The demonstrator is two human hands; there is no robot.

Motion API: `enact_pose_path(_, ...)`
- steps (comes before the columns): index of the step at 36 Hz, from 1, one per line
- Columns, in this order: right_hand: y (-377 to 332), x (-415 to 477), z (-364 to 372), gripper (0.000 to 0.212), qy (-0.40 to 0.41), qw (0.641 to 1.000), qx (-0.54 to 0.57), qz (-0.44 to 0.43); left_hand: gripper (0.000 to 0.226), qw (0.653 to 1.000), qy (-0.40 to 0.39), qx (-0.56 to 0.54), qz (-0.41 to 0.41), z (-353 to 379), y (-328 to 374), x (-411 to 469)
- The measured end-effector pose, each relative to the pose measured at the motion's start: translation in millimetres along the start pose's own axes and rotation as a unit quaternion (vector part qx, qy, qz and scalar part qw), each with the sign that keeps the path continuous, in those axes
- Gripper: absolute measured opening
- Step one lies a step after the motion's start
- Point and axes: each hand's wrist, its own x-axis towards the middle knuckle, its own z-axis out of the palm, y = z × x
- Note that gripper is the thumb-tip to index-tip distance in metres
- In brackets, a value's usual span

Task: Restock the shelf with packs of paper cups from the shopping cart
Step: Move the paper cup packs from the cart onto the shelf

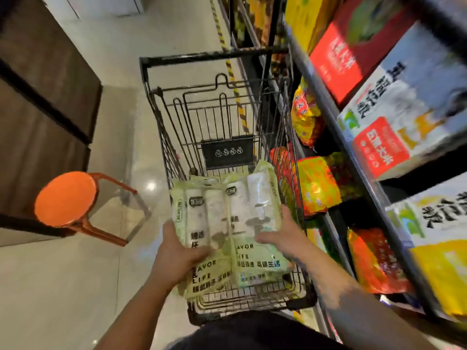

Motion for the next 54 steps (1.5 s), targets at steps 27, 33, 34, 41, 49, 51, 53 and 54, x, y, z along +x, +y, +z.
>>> enact_pose_path(27, 97, -294, 124, 0.089, 0.216, 0.937, 0.246, -0.121, 0.105, 0.945, -0.269, -0.115, 0.148, -97, -65, -135)
enact_pose_path(33, 122, -352, 115, 0.082, 0.279, 0.908, 0.283, -0.133, 0.117, 0.919, -0.334, -0.088, 0.189, -65, -40, -159)
enact_pose_path(34, 126, -361, 114, 0.082, 0.289, 0.900, 0.294, -0.140, 0.116, 0.916, -0.340, -0.086, 0.194, -59, -36, -166)
enact_pose_path(41, 174, -416, 97, 0.088, 0.359, 0.867, 0.322, -0.125, 0.094, 0.885, -0.396, -0.050, 0.242, -11, -9, -219)
enact_pose_path(49, 250, -495, 70, 0.075, 0.430, 0.837, 0.322, -0.106, 0.129, 0.840, -0.479, -0.049, 0.249, 71, -1, -290)
enact_pose_path(51, 274, -516, 61, 0.077, 0.449, 0.825, 0.327, -0.105, 0.123, 0.832, -0.493, -0.045, 0.250, 95, -3, -315)
enact_pose_path(53, 295, -536, 51, 0.078, 0.461, 0.813, 0.340, -0.103, 0.111, 0.830, -0.496, -0.042, 0.253, 119, -6, -339)
enact_pose_path(54, 306, -545, 47, 0.078, 0.466, 0.807, 0.348, -0.101, 0.108, 0.830, -0.494, -0.040, 0.256, 130, -8, -350)
